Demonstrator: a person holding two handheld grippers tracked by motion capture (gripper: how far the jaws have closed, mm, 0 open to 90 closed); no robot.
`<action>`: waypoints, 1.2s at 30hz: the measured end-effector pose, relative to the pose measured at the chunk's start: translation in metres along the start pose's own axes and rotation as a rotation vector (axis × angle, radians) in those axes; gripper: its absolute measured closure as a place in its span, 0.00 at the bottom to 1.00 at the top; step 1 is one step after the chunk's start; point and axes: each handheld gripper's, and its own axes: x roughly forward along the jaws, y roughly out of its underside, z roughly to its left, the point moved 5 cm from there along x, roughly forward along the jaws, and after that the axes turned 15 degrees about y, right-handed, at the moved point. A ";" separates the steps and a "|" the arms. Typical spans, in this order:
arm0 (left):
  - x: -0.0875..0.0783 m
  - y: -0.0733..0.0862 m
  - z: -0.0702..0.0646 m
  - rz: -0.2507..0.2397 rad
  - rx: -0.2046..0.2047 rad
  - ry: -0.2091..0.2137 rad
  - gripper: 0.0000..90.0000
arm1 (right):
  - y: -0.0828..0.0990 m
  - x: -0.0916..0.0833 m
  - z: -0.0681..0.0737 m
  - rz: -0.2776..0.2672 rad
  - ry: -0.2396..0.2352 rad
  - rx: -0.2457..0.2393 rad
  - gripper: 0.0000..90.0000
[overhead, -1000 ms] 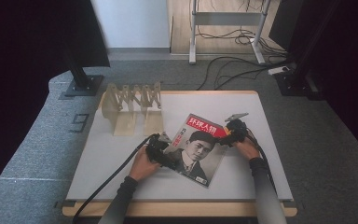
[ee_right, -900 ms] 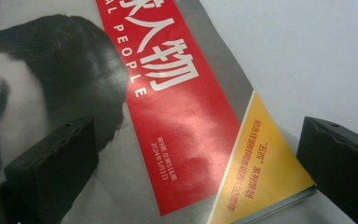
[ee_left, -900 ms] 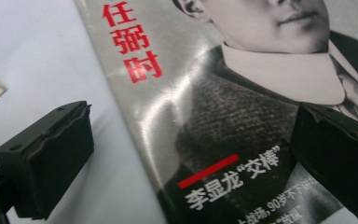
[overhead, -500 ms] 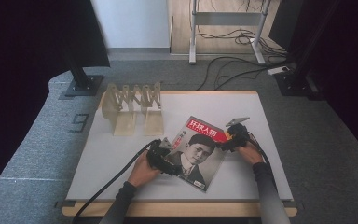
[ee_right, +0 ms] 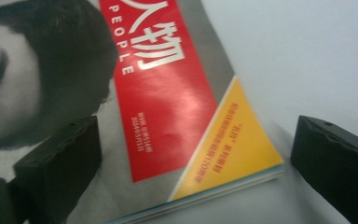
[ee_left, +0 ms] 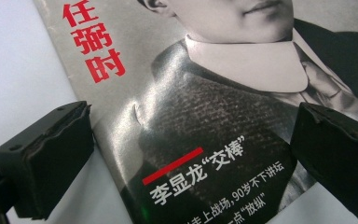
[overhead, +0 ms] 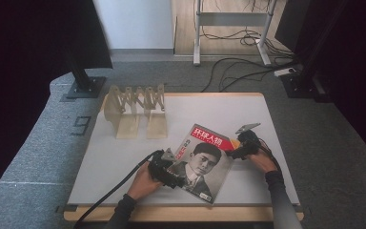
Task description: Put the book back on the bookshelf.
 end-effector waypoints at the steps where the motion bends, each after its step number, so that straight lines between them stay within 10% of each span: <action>1: 0.000 0.000 0.000 -0.002 0.000 -0.002 0.00 | 0.000 0.000 -0.001 -0.002 0.002 0.003 0.04; 22: 0.000 0.000 0.000 -0.003 -0.001 0.006 0.00 | -0.009 -0.023 -0.001 0.012 -0.053 0.117 0.23; 36: 0.000 0.000 0.000 -0.002 0.002 0.000 0.00 | -0.009 -0.031 -0.010 0.005 0.063 0.123 0.75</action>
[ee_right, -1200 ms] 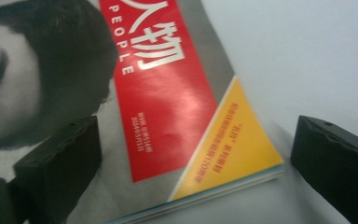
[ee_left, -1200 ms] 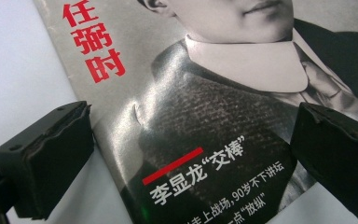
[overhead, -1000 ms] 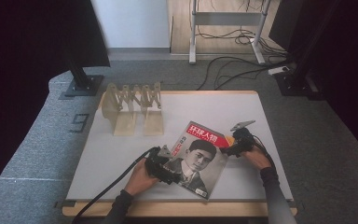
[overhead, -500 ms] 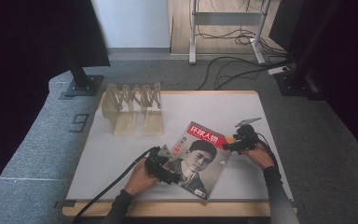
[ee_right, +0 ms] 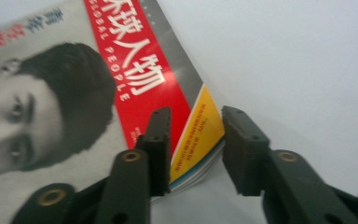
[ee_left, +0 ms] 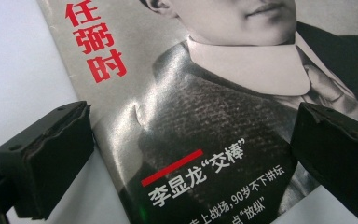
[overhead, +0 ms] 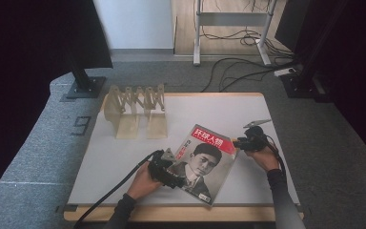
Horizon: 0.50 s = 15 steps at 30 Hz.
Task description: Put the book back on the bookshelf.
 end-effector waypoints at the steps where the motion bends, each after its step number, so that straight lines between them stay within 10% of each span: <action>1: 0.000 0.000 0.000 0.000 0.000 0.000 0.00 | 0.001 0.001 0.001 0.002 0.026 -0.014 0.78; 5: 0.000 0.000 0.000 0.000 0.000 0.000 0.00 | 0.000 0.001 0.003 0.004 0.096 -0.074 0.93; 15: 0.000 0.000 0.000 0.001 -0.001 0.000 0.00 | -0.008 -0.014 0.009 -0.043 0.061 -0.066 0.96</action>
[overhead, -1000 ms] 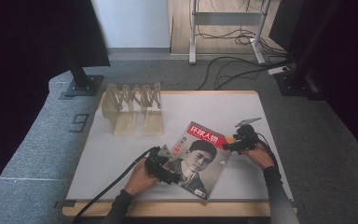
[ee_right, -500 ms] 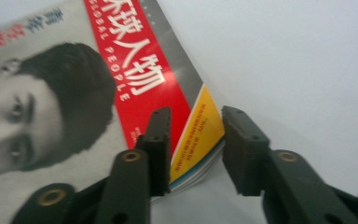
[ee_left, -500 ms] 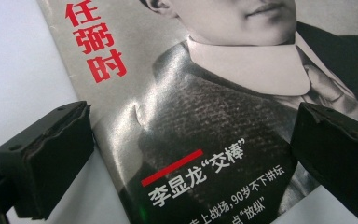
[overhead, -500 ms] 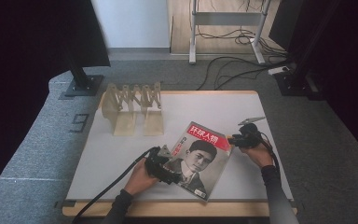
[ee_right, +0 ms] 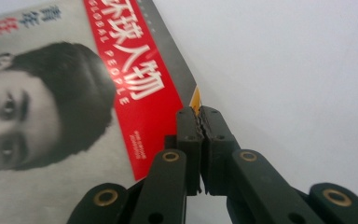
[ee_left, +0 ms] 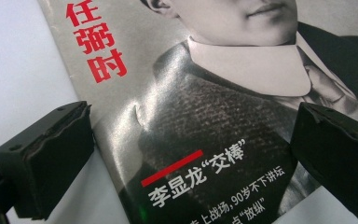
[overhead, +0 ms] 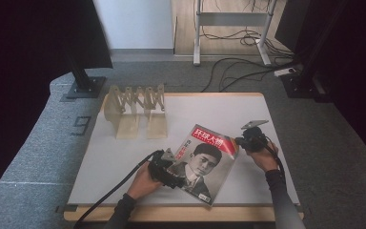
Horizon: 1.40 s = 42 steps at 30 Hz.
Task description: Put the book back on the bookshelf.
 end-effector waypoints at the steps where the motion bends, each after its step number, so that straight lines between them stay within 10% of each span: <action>1: 0.000 0.000 0.000 0.000 0.000 0.001 0.00 | -0.001 -0.002 0.001 -0.005 -0.003 -0.002 0.96; 15: -0.010 -0.007 0.019 0.043 -0.017 0.020 0.00 | -0.035 -0.044 0.016 -0.121 -0.033 -0.054 0.97; 21: -0.018 -0.014 0.027 -0.015 -0.040 0.073 0.05 | -0.051 -0.062 0.020 -0.168 -0.027 -0.081 0.97; 42: -0.020 -0.028 0.026 -0.008 0.019 0.139 0.11 | -0.093 -0.108 0.025 -0.269 -0.036 -0.121 0.97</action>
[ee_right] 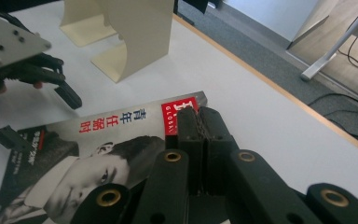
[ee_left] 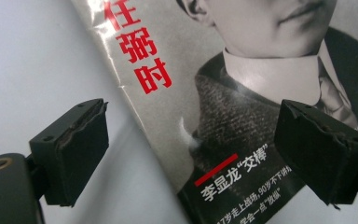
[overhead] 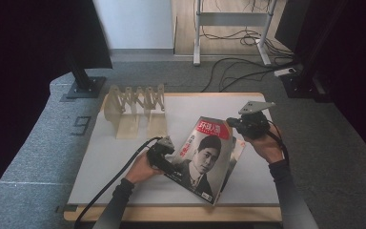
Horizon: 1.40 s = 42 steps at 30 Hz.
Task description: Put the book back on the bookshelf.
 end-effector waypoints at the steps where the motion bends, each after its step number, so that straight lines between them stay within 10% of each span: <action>1: 0.000 -0.001 0.001 0.006 0.003 0.002 0.12 | -0.002 -0.002 0.000 -0.002 -0.004 0.001 0.97; 14: 0.006 -0.014 0.006 0.009 0.018 0.127 0.21 | -0.028 -0.026 0.000 -0.049 -0.076 0.002 0.97; 27: 0.007 -0.016 0.003 0.054 0.022 0.192 0.65 | -0.030 -0.030 -0.003 -0.050 -0.093 -0.009 0.97; 42: -0.001 -0.022 -0.006 0.057 0.006 0.206 0.88 | -0.027 -0.029 -0.011 -0.033 -0.059 -0.001 0.97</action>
